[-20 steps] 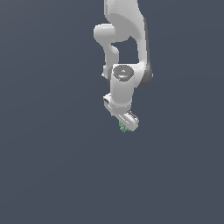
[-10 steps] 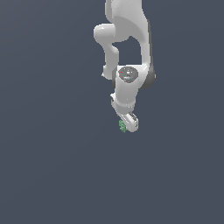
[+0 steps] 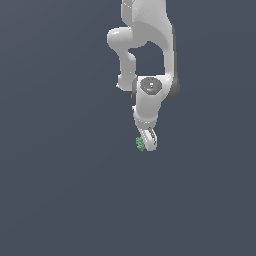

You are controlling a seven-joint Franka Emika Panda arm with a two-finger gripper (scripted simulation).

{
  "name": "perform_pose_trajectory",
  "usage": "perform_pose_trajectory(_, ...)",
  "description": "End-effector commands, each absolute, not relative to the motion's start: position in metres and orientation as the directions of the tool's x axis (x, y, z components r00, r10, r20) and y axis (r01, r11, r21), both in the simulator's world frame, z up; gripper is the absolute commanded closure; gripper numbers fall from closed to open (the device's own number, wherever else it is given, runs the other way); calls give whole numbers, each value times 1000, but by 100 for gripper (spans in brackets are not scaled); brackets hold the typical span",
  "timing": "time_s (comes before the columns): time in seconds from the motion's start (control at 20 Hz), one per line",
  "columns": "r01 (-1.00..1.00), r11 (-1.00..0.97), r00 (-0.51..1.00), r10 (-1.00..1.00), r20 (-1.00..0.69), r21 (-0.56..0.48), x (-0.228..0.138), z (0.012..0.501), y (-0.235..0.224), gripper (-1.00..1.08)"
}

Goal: Pick up the object and move it to a goal position.

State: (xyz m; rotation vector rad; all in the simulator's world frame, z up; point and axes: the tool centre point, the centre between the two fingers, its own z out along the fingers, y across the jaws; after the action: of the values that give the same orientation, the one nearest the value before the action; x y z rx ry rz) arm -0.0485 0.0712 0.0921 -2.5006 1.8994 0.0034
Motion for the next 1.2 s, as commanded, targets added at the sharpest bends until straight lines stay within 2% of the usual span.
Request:
perform_pose_trajectory(0.0, -973, -231, 231, -973, -2, 0, -50, 90, 73, -92)
perform_pose_trajectory(0.7, -984, -176, 176, -984, 0, 0, -53, 85, 77, -92)
perform_pose_trajectory(1.15, -985, -172, 172, -985, 0, 0, -54, 48, 77, -92)
